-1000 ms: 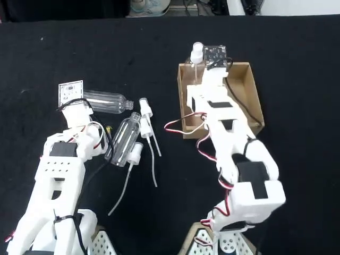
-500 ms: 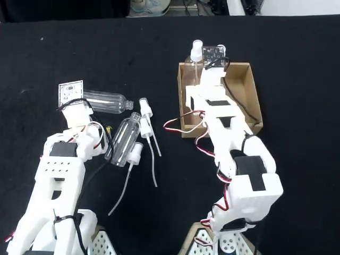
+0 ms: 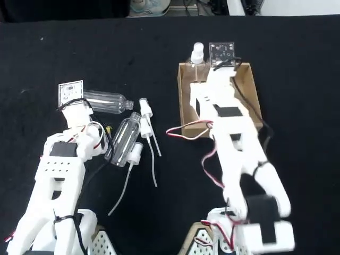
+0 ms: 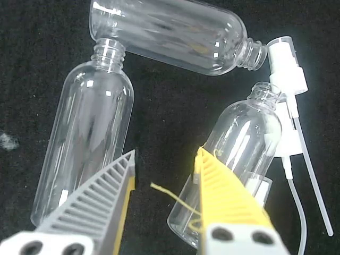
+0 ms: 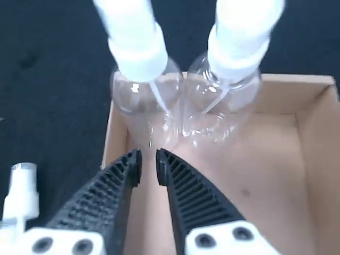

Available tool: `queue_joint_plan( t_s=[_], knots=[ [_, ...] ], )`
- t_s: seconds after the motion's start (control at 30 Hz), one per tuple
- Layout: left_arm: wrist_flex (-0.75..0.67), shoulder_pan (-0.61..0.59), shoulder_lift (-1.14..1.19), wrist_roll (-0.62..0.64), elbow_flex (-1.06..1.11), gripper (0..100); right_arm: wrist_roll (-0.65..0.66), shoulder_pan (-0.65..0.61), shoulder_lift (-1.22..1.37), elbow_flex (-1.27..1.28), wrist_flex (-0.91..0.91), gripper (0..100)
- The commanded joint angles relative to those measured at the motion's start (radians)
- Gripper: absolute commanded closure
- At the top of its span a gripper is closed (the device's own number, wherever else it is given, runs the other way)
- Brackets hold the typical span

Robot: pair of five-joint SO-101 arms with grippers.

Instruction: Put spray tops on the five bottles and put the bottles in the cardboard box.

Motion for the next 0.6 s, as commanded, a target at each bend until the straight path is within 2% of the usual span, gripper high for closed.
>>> queue_joint_plan(
  t_s=[0.0,0.2,0.33,0.43,0.57],
  knots=[
    [-0.018,0.007,0.000,0.003,-0.004,82,0.003,-0.005,-0.133,-0.053,0.196,97.2],
    [-0.014,0.007,0.000,0.003,-0.004,82,0.008,0.054,-0.200,-0.174,0.486,97.2],
    [-0.012,0.007,0.000,0.000,-0.012,82,0.118,0.058,-0.228,-0.239,0.658,97.2],
    [-0.011,-0.001,0.000,-0.002,-0.027,82,0.143,0.069,-0.263,-0.292,0.752,97.2],
    [0.095,-0.082,0.000,-0.002,-0.116,82,0.120,0.052,-0.285,-0.341,0.861,97.2]
  ],
)
